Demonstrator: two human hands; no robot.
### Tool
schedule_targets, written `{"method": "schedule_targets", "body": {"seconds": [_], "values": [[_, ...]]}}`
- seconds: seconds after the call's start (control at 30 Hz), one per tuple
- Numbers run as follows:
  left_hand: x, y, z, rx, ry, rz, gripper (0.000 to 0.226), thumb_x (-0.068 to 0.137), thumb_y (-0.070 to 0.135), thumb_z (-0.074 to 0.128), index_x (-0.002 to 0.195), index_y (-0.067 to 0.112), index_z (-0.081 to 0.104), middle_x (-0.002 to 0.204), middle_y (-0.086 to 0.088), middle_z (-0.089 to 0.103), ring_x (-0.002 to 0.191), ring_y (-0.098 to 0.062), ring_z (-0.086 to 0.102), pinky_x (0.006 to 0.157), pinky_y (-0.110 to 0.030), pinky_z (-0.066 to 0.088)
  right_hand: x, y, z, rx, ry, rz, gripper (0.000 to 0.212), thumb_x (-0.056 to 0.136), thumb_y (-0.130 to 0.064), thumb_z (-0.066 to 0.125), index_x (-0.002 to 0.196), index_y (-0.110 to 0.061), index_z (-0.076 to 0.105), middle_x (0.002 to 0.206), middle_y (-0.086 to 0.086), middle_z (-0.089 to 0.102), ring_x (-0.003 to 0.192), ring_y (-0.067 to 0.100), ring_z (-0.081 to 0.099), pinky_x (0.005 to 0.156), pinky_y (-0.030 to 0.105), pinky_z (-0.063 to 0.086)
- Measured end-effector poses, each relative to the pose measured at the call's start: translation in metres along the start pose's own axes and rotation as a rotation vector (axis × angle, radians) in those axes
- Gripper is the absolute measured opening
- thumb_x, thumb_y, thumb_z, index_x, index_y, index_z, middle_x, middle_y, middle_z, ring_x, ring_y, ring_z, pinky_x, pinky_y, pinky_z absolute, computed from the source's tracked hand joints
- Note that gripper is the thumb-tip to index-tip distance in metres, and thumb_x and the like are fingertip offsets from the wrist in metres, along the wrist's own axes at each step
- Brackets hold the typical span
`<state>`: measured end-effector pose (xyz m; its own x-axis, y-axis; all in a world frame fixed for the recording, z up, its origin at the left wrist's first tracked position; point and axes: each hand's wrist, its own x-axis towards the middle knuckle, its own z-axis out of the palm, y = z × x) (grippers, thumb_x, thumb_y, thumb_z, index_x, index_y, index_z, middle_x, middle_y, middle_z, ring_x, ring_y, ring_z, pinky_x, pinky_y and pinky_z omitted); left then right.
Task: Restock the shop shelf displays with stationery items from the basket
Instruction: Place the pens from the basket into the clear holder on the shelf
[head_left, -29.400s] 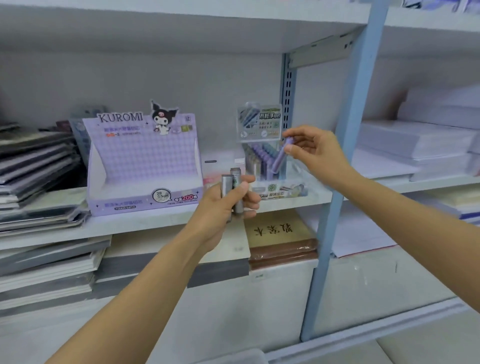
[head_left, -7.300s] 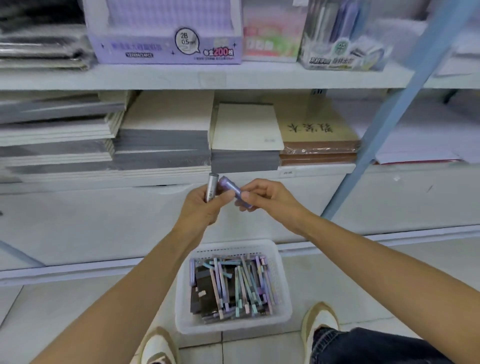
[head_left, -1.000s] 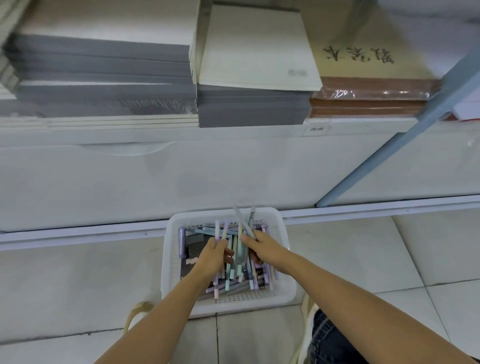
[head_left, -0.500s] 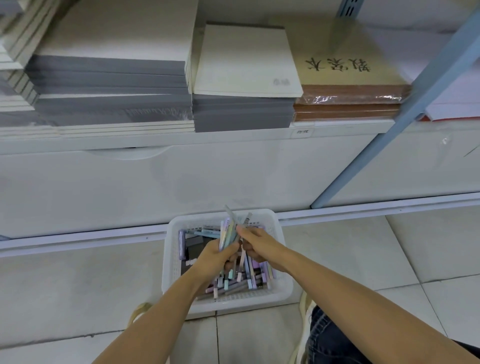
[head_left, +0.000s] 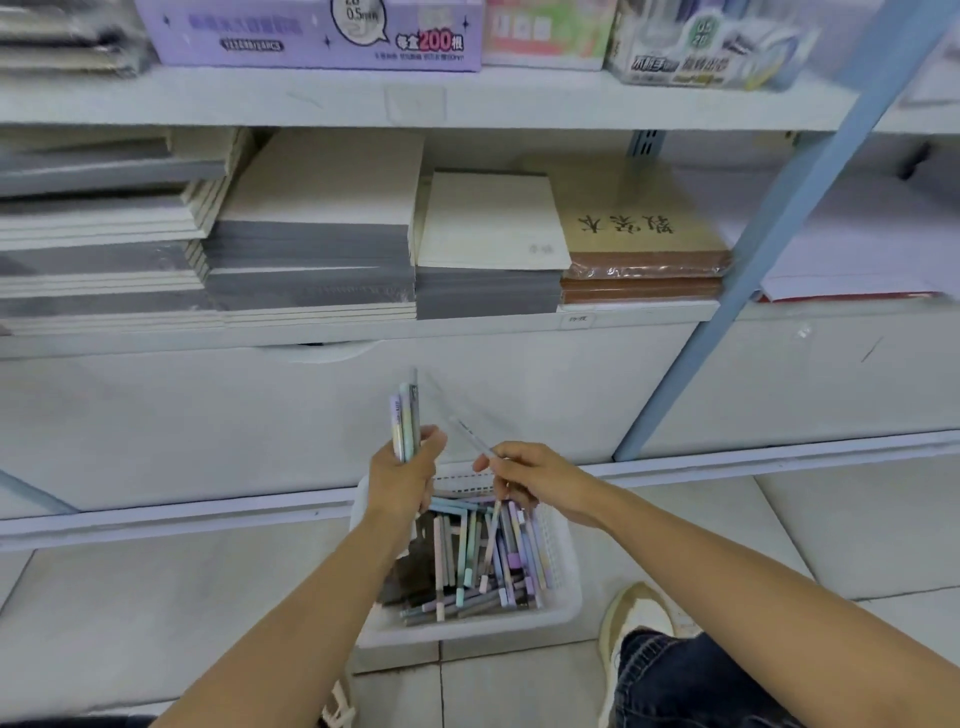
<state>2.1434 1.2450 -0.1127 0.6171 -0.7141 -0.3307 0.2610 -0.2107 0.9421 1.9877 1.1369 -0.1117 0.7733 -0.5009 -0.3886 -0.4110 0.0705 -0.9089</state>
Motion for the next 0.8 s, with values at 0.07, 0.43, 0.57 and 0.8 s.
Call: {"method": "schedule_targets", "body": {"seconds": [0.07,0.43,0.57,0.8], "values": [[-0.005,0.025,0.000,-0.004,-0.006,0.053,0.009,0.089,0.022,0.070,0.091,0.013,0.069,0.048,0.001,0.038,0.034,-0.010,0.030,0.034,-0.020,0.028,-0.009,-0.019,-0.004,-0.042,-0.033,-0.034,0.024,0.102,-0.023,0.047,0.114,-0.014,0.065,0.069,-0.002,0.055,0.051,0.009,0.038,0.048,0.020,0.033],[-0.037,0.156,-0.016,0.039,-0.074,0.287,0.019,0.089,0.021,0.068,0.092,0.006,0.056,0.046,0.006,0.040,0.036,-0.007,0.029,0.035,-0.019,0.028,-0.069,-0.160,-0.039,0.361,0.224,-0.502,0.017,0.088,-0.001,0.064,0.104,-0.003,0.065,0.080,0.010,0.068,0.071,0.019,0.066,0.069,0.023,0.055],[-0.059,0.201,-0.007,0.059,-0.140,0.370,0.019,0.091,0.025,0.065,0.094,0.007,0.060,0.044,0.008,0.039,0.035,-0.005,0.029,0.034,-0.019,0.029,-0.090,-0.210,-0.038,0.552,0.307,-0.716,0.013,0.091,-0.001,0.058,0.103,-0.002,0.064,0.085,0.012,0.068,0.076,0.019,0.068,0.075,0.024,0.057],[-0.079,0.283,0.005,0.022,-0.207,0.556,0.019,0.091,0.029,0.065,0.092,0.011,0.058,0.044,0.008,0.035,0.036,-0.009,0.026,0.034,-0.020,0.027,-0.115,-0.311,-0.048,0.273,0.568,-0.966,0.013,0.098,-0.005,0.050,0.109,0.000,0.056,0.092,0.011,0.066,0.081,0.019,0.067,0.073,0.025,0.058]]}}
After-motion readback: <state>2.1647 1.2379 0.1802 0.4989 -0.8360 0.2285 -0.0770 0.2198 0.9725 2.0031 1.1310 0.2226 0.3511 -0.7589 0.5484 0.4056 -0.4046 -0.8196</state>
